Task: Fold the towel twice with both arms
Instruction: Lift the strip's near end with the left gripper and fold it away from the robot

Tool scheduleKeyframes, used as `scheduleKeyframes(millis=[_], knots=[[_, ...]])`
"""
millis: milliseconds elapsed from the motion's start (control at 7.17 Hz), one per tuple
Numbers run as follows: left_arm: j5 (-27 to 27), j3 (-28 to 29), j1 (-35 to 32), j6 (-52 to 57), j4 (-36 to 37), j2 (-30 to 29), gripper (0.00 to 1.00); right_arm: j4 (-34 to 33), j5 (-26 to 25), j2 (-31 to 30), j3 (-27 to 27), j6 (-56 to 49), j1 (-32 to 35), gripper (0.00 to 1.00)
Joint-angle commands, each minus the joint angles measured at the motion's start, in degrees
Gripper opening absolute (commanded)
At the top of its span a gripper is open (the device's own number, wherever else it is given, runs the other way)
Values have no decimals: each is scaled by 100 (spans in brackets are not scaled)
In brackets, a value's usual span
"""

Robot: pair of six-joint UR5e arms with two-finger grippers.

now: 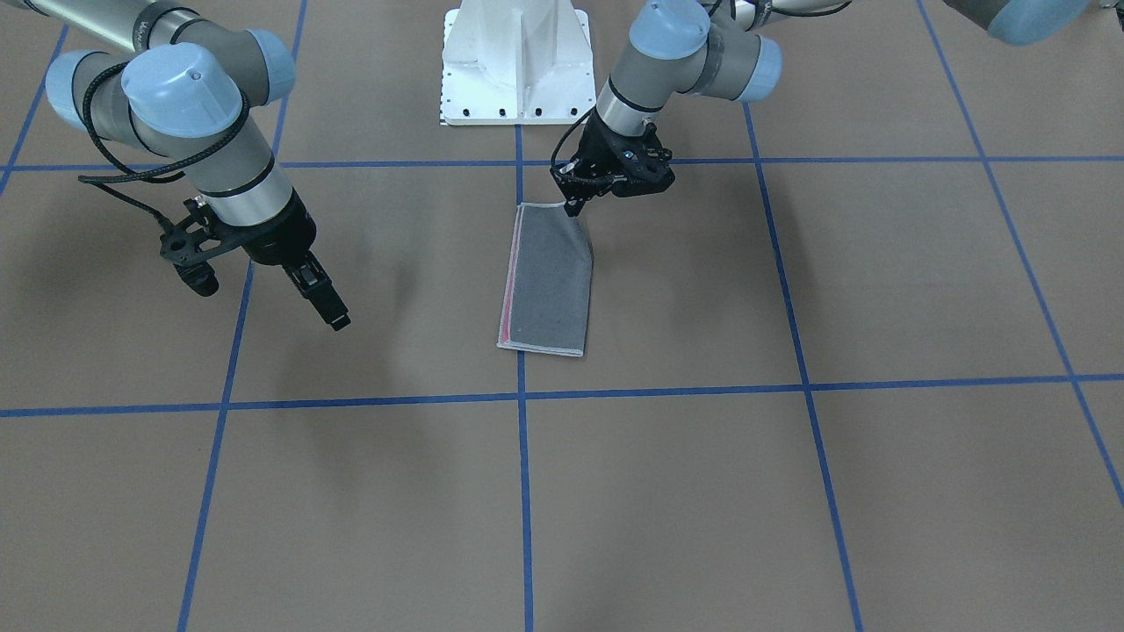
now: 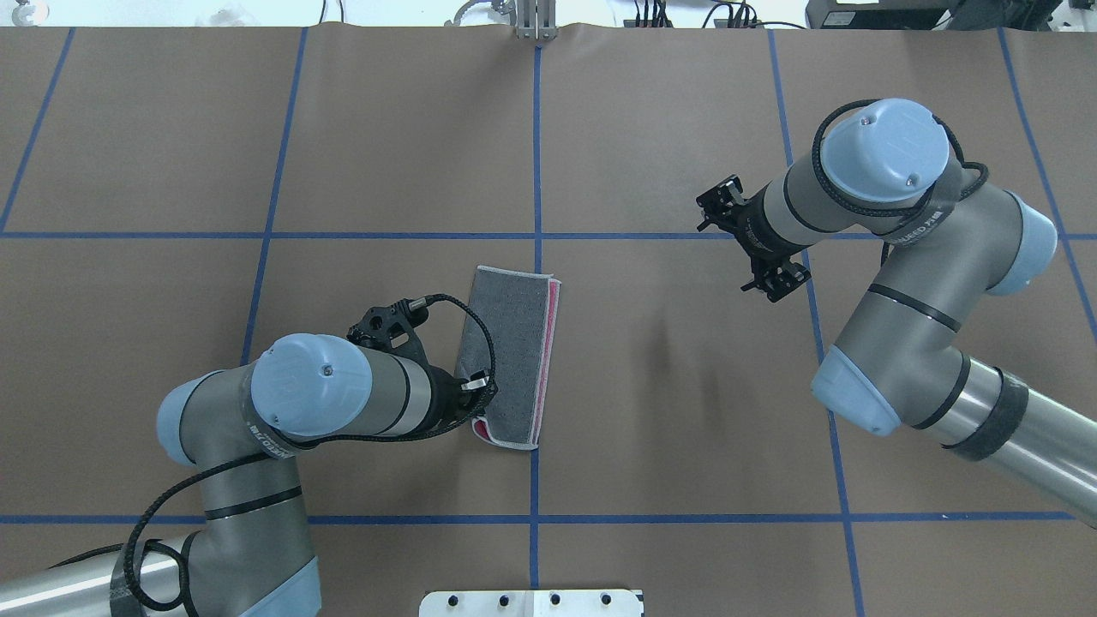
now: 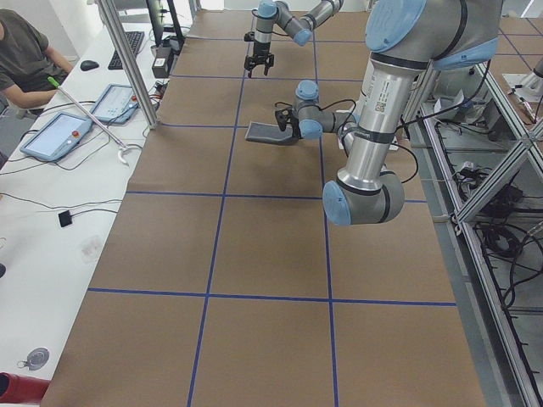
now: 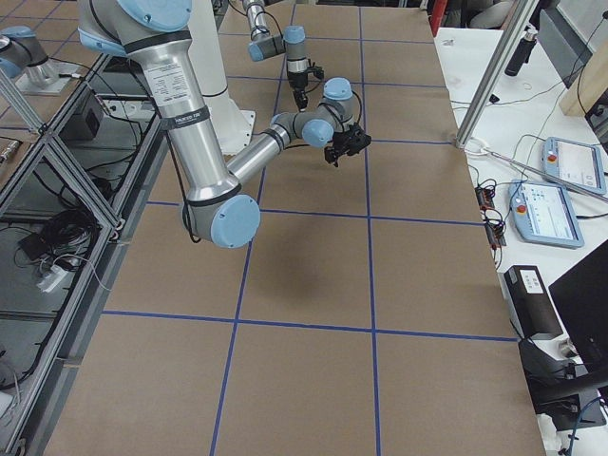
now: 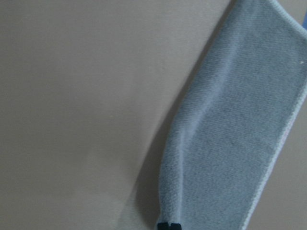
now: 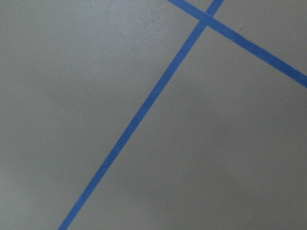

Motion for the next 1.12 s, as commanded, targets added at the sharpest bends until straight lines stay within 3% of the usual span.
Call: scheduleKeyframes(millis=[0, 976], knots=[[181, 190, -100, -10, 2, -294, 0, -1, 19, -78, -3, -125, 121, 100], [163, 1446, -918, -27, -77, -1279, 0, -1, 10, -219, -12, -284, 130, 100]])
